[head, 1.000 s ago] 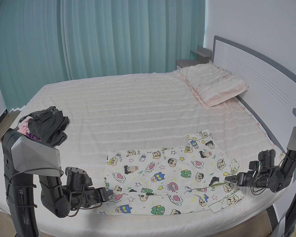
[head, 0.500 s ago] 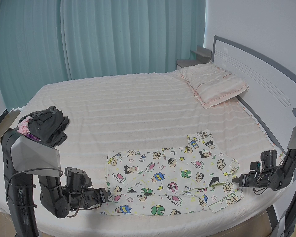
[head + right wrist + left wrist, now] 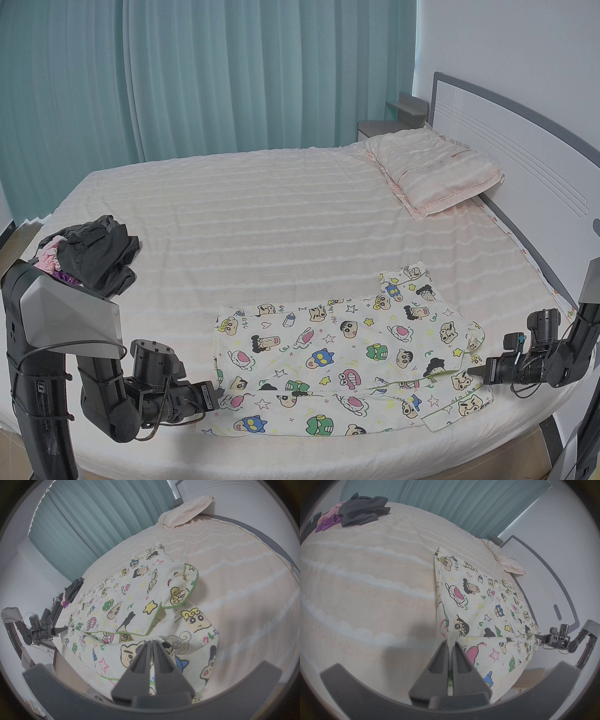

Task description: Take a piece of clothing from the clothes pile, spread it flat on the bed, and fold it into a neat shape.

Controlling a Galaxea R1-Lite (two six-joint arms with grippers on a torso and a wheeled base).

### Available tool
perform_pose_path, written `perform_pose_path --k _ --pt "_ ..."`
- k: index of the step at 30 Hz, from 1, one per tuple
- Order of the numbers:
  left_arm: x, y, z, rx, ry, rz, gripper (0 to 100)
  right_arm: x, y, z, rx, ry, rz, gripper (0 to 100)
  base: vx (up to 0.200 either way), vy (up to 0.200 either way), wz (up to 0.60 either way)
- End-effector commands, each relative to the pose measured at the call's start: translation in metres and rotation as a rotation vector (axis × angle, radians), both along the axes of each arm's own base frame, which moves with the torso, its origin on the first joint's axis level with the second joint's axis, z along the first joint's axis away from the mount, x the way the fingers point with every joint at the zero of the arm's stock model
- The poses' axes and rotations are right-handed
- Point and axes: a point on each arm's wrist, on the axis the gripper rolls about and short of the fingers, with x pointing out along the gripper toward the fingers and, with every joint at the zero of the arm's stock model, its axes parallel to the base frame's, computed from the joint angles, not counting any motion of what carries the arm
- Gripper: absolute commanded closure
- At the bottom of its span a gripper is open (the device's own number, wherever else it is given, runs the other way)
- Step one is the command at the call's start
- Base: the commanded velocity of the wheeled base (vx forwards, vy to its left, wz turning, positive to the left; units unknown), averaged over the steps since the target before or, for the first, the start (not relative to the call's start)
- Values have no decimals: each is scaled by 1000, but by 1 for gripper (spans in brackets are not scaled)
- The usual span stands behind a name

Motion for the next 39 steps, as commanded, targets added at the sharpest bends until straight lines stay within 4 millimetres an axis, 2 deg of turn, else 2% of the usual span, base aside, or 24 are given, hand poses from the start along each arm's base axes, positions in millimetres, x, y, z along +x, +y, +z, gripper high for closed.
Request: perform_pose_path --k 1,6,22,23,32,39 --pt "0 0 0 -2 3 0 100 -2 -8 4 34 -18 -14 0 0 0 0" --pt "0 0 0 -3 1 0 100 -6 -18 4 112 -38 15 0 0 0 0" --pt "0 0 0 -6 5 2 100 -3 -8 -21 34 -19 158 0 0 0 0" --pt "0 0 -1 -6 6 2 100 -3 -9 -21 34 -18 153 100 0 0 0" --pt "0 0 -2 -3 8 3 100 -4 -15 -19 41 -27 131 100 0 0 0" --pt "0 1 -2 1 10 10 100 0 -18 -7 81 -74 112 100 0 0 0"
